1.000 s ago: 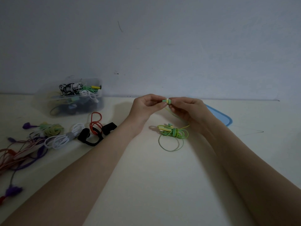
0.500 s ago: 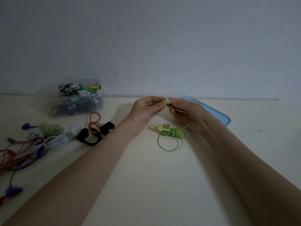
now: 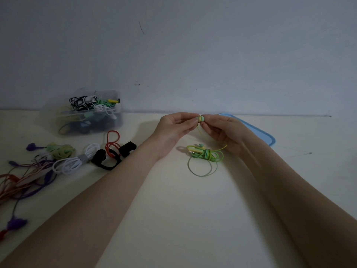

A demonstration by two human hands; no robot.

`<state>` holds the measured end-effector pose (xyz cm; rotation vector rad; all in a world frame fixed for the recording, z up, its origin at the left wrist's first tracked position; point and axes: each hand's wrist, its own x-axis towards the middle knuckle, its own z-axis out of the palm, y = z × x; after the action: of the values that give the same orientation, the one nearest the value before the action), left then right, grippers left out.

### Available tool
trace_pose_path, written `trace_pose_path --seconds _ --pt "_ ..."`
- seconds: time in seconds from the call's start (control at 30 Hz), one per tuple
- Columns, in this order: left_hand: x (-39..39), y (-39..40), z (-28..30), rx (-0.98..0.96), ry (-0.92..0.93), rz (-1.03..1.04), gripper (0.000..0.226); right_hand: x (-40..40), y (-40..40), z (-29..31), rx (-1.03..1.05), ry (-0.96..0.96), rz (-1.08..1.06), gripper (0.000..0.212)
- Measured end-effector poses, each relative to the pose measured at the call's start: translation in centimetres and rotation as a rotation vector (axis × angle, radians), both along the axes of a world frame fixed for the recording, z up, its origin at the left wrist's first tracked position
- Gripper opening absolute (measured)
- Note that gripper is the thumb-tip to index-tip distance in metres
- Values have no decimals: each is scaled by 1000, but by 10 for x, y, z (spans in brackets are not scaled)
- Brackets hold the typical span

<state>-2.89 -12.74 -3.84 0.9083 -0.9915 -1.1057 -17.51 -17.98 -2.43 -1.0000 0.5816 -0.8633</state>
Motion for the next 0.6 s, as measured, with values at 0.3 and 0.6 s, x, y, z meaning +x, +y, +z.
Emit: trace_pose_path --seconds 0.3,0.6 --pt "-1 -1 -2 22 98 70 14 6 6 3 -43 -24 -85 9" --pt "-2 0 -1 41 -12 105 26 13 10 -2 -173 70 -153 12"
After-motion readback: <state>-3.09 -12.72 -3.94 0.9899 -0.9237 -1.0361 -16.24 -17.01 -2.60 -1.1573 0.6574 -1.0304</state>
